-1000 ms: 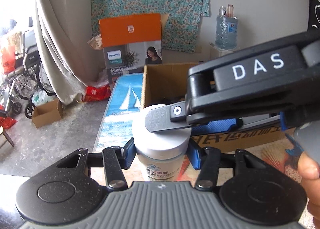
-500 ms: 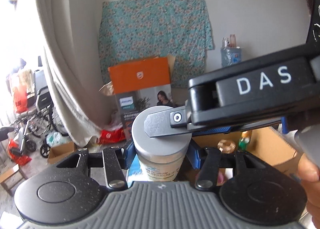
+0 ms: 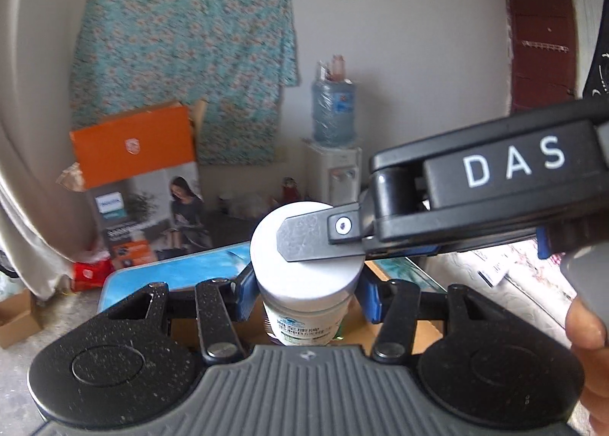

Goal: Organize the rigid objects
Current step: 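Lift the supplement bottle into the box and open the right gripper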

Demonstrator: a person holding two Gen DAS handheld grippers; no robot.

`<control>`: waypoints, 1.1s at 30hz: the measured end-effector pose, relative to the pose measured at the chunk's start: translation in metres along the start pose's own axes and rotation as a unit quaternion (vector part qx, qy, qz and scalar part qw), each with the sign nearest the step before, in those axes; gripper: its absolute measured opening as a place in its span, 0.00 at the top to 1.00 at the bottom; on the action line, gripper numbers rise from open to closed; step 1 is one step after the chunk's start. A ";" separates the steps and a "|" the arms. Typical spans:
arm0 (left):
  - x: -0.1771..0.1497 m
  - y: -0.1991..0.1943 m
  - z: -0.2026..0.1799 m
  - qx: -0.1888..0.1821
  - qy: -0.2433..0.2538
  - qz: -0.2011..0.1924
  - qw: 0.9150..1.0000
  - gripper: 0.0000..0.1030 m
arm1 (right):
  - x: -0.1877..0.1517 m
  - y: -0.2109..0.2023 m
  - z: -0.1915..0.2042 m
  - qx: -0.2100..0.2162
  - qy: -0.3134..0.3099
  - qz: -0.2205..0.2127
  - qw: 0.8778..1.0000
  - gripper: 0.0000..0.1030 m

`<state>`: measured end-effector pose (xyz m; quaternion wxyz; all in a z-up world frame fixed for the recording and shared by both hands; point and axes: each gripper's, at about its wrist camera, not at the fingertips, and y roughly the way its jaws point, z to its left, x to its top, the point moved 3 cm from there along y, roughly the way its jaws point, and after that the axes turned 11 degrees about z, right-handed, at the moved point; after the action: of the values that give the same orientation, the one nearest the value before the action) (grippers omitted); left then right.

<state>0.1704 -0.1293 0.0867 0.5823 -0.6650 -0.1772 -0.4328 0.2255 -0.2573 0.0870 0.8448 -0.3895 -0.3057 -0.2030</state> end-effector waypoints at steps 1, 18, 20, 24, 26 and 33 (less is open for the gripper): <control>-0.001 0.012 -0.004 -0.008 0.002 0.009 1.000 0.48 | -0.002 0.001 -0.014 -0.004 0.011 0.004 1.000 0.56; -0.039 0.124 -0.011 -0.059 0.002 0.146 0.988 0.48 | -0.054 0.063 -0.121 -0.026 0.113 0.077 0.990 0.54; -0.040 0.129 -0.010 -0.061 -0.001 0.152 0.987 0.47 | -0.054 0.068 -0.123 -0.028 0.112 0.081 0.990 0.55; -0.039 0.134 -0.008 -0.065 -0.007 0.167 0.984 0.47 | -0.054 0.069 -0.117 -0.035 0.096 0.084 0.991 0.54; -0.042 0.129 -0.012 -0.064 -0.006 0.170 0.983 0.47 | -0.052 0.072 -0.117 -0.036 0.095 0.086 0.991 0.53; -0.040 0.118 -0.018 -0.063 -0.004 0.167 0.984 0.47 | -0.050 0.073 -0.113 -0.040 0.089 0.088 0.991 0.48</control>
<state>0.2283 -0.1663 -0.0185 0.6031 -0.7219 -0.0380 -0.3370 0.2717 -0.2956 -0.0430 0.8668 -0.4290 -0.1856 -0.1737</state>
